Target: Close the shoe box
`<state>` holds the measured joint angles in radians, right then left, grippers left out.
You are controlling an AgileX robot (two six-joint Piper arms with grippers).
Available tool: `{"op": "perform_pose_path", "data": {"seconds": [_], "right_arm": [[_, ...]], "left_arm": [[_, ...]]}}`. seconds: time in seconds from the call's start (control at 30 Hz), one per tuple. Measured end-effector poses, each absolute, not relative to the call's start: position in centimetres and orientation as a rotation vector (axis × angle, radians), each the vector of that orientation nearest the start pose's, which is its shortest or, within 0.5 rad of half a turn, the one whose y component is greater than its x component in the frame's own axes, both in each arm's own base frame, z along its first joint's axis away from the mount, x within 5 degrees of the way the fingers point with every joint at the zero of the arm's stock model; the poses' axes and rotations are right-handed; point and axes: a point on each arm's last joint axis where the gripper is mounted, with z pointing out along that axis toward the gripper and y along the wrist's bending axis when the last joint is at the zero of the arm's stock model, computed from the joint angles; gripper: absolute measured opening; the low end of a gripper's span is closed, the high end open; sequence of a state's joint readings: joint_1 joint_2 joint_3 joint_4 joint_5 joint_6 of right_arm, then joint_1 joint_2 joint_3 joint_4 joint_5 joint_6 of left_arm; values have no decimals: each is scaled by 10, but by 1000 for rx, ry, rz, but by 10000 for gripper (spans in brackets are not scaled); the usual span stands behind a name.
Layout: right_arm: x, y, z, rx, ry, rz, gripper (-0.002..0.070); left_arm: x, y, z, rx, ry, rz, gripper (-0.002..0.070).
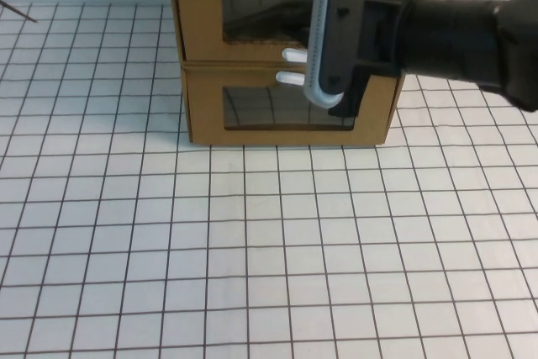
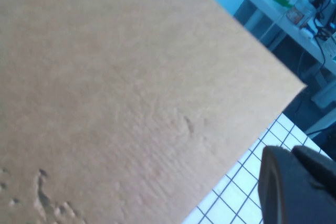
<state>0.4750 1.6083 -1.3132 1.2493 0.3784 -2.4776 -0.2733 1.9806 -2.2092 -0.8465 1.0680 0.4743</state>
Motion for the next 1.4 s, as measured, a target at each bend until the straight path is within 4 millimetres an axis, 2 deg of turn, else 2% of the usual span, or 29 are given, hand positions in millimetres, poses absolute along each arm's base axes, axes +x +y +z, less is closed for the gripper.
{"op": "perform_pose_path", "data": {"seconds": [0.13, 0.23, 0.5, 0.6, 0.7, 0.8, 0.9, 1.03, 1.17, 1.27, 1.4], "right_arm": [[296, 195, 372, -1476, 1088, -14, -14], [276, 187, 398, -1336, 1149, 115, -14], [210, 153, 469, -1010, 1186, 350, -14], [187, 141, 485, -918, 1208, 442, -14], [169, 133, 493, -865, 1251, 534, -14], [156, 125, 495, -865, 1296, 541, -14], [146, 116, 491, -827, 1354, 520, -14], [131, 99, 478, -700, 1418, 512, -14], [111, 81, 457, -554, 1429, 541, -14], [96, 70, 436, -486, 1439, 572, -14], [78, 60, 403, -459, 1467, 589, -14]], "left_arm": [[385, -160, 455, 709, 1975, -897, -5], [366, -149, 473, 745, 1965, -874, -5], [313, -135, 517, 818, 1891, -843, -5], [290, -130, 536, 817, 1845, -833, -5], [269, -126, 551, 816, 1804, -821, -5], [247, -119, 564, 813, 1771, -780, -5], [217, -109, 578, 800, 1742, -716, -5], [171, -94, 581, 786, 1736, -637, -5], [128, -77, 567, 724, 1773, -550, -5], [101, -65, 546, 654, 1783, -494, -5], [70, -52, 501, 585, 1796, -447, -5]]}}
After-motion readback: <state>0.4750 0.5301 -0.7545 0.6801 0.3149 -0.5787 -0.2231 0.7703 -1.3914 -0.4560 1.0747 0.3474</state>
